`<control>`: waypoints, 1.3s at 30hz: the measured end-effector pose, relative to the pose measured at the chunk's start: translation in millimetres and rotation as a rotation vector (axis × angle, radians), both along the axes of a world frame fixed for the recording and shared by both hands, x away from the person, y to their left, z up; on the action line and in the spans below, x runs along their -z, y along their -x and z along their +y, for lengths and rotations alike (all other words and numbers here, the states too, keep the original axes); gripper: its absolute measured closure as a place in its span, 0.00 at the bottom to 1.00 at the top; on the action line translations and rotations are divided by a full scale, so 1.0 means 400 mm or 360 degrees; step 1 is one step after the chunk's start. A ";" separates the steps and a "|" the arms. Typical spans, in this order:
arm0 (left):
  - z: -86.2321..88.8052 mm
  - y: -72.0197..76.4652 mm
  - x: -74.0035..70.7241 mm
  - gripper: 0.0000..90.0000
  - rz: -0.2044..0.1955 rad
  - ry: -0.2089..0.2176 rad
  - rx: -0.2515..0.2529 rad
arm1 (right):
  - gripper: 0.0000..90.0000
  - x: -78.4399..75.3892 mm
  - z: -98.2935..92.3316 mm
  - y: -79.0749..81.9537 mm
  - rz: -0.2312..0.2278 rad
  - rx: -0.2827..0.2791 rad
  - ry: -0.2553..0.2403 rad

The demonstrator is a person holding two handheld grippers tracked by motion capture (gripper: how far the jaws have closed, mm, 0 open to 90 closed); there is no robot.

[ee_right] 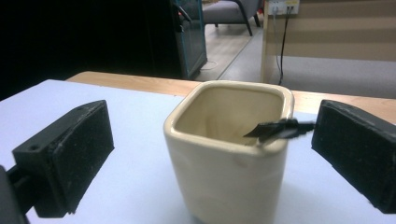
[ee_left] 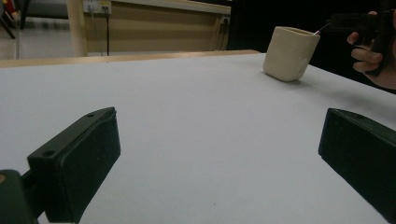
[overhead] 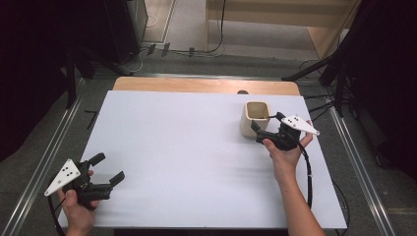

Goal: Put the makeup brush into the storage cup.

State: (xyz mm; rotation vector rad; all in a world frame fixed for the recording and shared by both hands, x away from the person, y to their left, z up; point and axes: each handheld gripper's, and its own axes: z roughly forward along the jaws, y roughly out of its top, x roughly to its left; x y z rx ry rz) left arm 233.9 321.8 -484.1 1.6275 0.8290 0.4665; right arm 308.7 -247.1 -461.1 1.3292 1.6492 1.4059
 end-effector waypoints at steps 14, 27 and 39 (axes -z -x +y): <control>-0.002 0.000 0.001 0.00 0.0001 0.0000 0.0008 | 0.00 0.025 -0.050 0.107 -0.0029 -0.0030 0.0039; -0.001 0.001 0.000 0.00 -0.0002 0.0003 0.0003 | 0.00 0.064 -0.110 0.188 0.0007 -0.0009 0.0080; 0.006 0.004 -0.003 0.00 -0.0006 0.0012 -0.0009 | 0.00 0.081 -0.159 0.263 0.0038 0.0003 0.0081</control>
